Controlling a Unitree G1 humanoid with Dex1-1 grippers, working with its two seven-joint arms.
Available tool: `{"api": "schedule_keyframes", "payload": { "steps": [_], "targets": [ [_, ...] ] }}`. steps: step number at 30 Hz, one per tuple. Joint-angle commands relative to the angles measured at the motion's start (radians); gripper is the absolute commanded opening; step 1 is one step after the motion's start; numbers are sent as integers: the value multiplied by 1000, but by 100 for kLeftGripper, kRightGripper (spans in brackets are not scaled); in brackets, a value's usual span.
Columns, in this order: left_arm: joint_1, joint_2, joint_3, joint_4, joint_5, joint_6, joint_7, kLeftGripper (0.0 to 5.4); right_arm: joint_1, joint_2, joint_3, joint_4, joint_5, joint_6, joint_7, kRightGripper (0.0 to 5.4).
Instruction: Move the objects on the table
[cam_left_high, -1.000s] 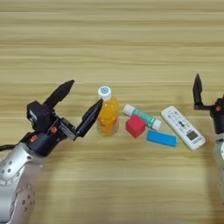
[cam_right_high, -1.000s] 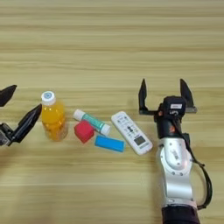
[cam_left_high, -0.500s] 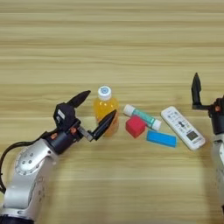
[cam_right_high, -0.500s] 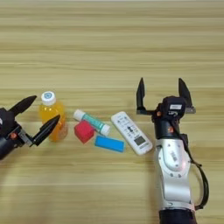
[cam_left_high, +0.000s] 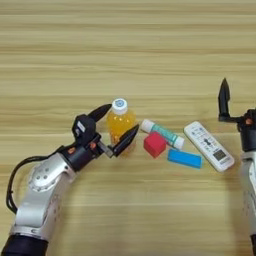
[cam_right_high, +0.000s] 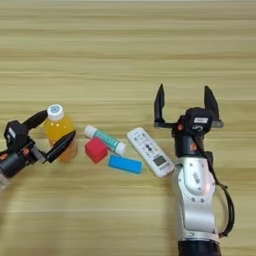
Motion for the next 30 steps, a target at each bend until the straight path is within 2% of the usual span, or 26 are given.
{"api": "schedule_keyframes", "payload": {
  "steps": [1,4,7,12,16,19,20,23,25,27,30],
  "targets": [
    [-13,-6,-5,16,18,-10,-5,454,-68,24,22,-16,-10,34,-21,540],
    [-10,-10,-4,18,16,-16,-6,424,-83,22,33,57,-55,-33,-29,540],
    [-4,-9,0,13,9,-15,-10,389,-60,24,42,94,-66,-78,-21,540],
    [0,1,6,11,-4,-5,-27,350,-37,37,60,15,-104,-101,-42,540],
    [25,28,17,-12,-26,17,-60,345,50,53,118,-37,-193,-117,-61,540],
    [61,61,29,-66,-38,42,-78,345,129,85,161,-91,-170,-87,-60,540],
    [80,75,37,-95,-54,58,-84,345,159,93,178,-112,-177,-78,-63,540],
    [146,115,66,-190,-110,101,-107,345,245,122,238,-168,-144,-30,-57,540],
    [186,139,84,-247,-157,138,-124,345,293,126,278,-195,-154,-31,-65,540],
    [209,148,106,-276,-188,161,-125,345,321,128,306,-188,-166,-37,-83,540],
    [210,146,117,-294,-204,179,-125,345,315,131,311,-144,-159,-32,-109,540]
  ]
}}
